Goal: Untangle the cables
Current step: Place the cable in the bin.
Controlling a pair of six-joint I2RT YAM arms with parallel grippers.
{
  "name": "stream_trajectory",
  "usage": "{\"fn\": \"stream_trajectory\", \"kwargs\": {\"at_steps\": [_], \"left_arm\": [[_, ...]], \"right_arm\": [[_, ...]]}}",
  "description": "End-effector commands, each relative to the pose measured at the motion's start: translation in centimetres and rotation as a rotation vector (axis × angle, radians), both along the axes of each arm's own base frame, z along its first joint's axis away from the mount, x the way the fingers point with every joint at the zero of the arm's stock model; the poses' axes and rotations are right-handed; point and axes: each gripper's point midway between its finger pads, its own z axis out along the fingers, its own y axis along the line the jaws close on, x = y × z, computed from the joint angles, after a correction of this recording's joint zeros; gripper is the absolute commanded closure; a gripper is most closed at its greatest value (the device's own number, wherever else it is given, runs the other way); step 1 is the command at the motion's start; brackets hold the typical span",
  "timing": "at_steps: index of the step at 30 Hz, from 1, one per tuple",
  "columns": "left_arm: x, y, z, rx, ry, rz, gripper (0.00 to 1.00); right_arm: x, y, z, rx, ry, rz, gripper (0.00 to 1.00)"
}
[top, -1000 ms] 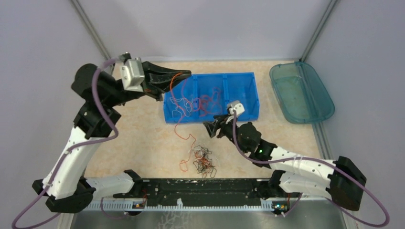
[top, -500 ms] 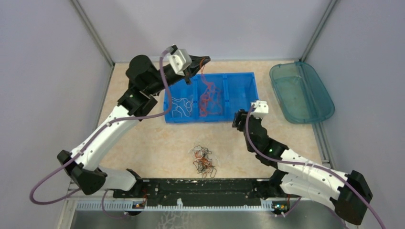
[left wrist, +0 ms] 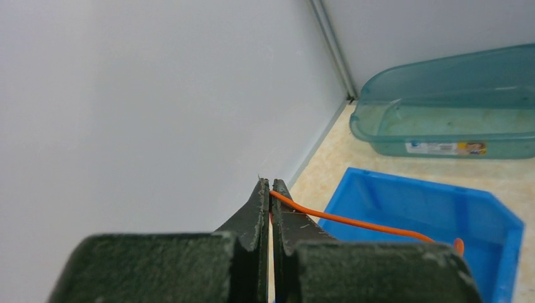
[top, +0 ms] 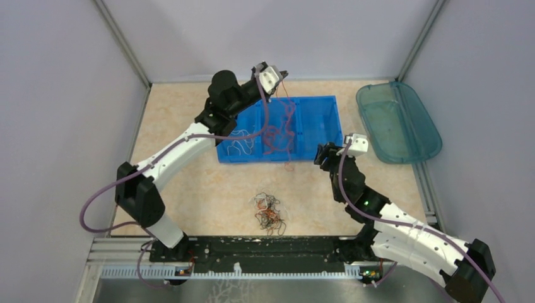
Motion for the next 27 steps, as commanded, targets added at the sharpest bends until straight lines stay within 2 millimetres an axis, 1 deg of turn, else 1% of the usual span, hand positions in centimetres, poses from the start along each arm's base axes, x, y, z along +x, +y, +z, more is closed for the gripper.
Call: {"fn": "stream_trajectory", "kwargs": {"at_steps": [1,3,6,7,13,17,19,21,23,26,27], "left_arm": [[3.3,1.1,0.0,-0.001,-0.103,0.084,1.0],[4.6,1.3,-0.5,0.004,-0.105,0.1,1.0],[6.0,1.5,-0.6,0.013,-0.1,0.112,1.0],[6.3,1.5,-0.2,0.008,-0.108,0.116,1.0],[7.7,1.5,2.0,-0.027,-0.126,0.125,1.0],[8.0,1.6,1.4,-0.019,-0.128,0.127,1.0],[7.9,1.7,0.5,-0.009,-0.113,0.125,1.0],[7.5,1.7,-1.1,0.016,-0.082,0.113,1.0],[6.8,1.6,-3.4,0.045,-0.023,0.085,1.0],[5.3,1.7,-7.5,0.1,0.084,0.05,1.0],[4.8,1.9,-8.6,0.11,0.112,0.043,1.0]], "right_arm": [[0.0,-0.1,2.2,0.052,-0.072,0.015,0.44],[-0.1,-0.1,2.0,0.051,-0.07,0.019,0.44],[-0.1,-0.1,1.7,0.051,-0.068,0.019,0.44],[-0.1,-0.1,1.6,0.052,-0.068,0.021,0.44],[0.0,0.3,1.2,0.059,-0.061,0.03,0.45],[0.1,0.4,1.3,0.063,-0.064,0.033,0.45],[0.0,0.4,1.4,0.063,-0.064,0.033,0.45],[0.0,0.3,1.5,0.063,-0.063,0.032,0.45],[-0.1,0.2,1.5,0.063,-0.061,0.032,0.45],[-0.2,-0.1,1.6,0.062,-0.061,0.023,0.45],[-0.2,-0.1,1.6,0.061,-0.062,0.023,0.45]]}}
